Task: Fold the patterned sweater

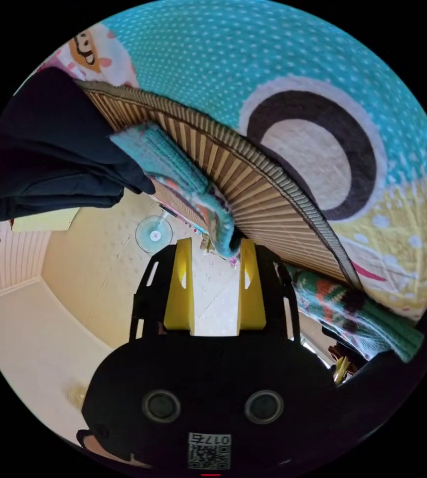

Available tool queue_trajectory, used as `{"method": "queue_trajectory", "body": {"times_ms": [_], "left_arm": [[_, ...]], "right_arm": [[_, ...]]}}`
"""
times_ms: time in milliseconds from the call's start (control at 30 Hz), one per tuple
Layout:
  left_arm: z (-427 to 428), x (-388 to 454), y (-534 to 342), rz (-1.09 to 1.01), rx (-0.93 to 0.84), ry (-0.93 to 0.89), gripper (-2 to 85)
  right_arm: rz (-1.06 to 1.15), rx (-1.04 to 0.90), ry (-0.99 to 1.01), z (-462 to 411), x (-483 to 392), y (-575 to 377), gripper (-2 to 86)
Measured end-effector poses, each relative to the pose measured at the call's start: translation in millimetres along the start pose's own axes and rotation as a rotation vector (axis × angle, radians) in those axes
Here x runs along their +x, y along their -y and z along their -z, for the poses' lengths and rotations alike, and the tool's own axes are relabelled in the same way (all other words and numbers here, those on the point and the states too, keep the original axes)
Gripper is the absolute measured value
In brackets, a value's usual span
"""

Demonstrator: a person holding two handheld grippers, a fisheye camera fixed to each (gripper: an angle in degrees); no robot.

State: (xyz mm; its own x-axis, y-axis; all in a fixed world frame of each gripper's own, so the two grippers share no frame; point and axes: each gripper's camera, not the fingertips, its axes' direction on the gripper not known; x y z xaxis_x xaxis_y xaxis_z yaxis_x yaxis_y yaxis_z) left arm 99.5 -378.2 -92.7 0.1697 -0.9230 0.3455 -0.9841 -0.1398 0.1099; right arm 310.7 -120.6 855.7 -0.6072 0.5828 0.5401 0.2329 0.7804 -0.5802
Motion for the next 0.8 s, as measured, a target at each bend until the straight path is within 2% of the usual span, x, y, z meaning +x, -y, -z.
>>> {"method": "queue_trajectory", "body": {"times_ms": [167,233,300,333,367,433,500,567,667,700,767,800], "left_arm": [[24.6,-67.0,-51.0,0.271,0.269,-0.402,4.4],[22.8,-89.5,-71.8,0.368,0.37,-0.57,4.1],[19.0,-107.1,-93.1,0.44,0.477,-0.709,3.6],[15.2,-115.7,-104.7,0.477,0.518,-0.767,2.8],[11.2,-122.1,-113.2,0.511,0.523,-0.794,2.1],[8.3,-130.1,-123.0,0.553,0.519,-0.808,1.0],[11.8,-137.8,-130.9,0.558,0.564,-0.854,0.4],[22.8,-144.5,-138.1,0.544,0.622,-0.895,0.1],[39.9,-144.7,-137.9,0.492,0.617,-0.851,0.7],[43.0,-143.9,-136.6,0.478,0.606,-0.831,1.1],[52.4,-139.6,-130.0,0.433,0.539,-0.732,3.5],[54.0,-138.4,-128.1,0.423,0.521,-0.709,4.0]], "right_arm": [[-0.04,0.075,0.021,8.0,-2.9,13.5,8.7],[0.062,0.088,0.059,7.7,-16.0,14.2,5.3],[0.171,0.006,0.161,-8.0,-31.8,17.3,4.2],[0.248,-0.076,0.275,-24.5,-44.4,17.8,3.7],[0.311,-0.172,0.373,-43.7,-58.9,16.1,3.3],[0.423,-0.326,0.404,-76.2,-88.0,4.7,3.0],[0.549,-0.521,0.329,-117.7,-119.5,-20.1,3.0],[0.719,-0.78,0.13,-178.4,-145.4,-77.8,3.3],[0.894,-1.051,-0.154,-249.2,-132.1,-176.7,4.5],[0.91,-1.092,-0.215,-261.4,-122.3,-196.1,4.9],[0.977,-1.157,-0.479,-294.4,-72.7,-261.8,7.6],[0.995,-1.168,-0.533,-299.5,-59.2,-274.3,8.3]]}}
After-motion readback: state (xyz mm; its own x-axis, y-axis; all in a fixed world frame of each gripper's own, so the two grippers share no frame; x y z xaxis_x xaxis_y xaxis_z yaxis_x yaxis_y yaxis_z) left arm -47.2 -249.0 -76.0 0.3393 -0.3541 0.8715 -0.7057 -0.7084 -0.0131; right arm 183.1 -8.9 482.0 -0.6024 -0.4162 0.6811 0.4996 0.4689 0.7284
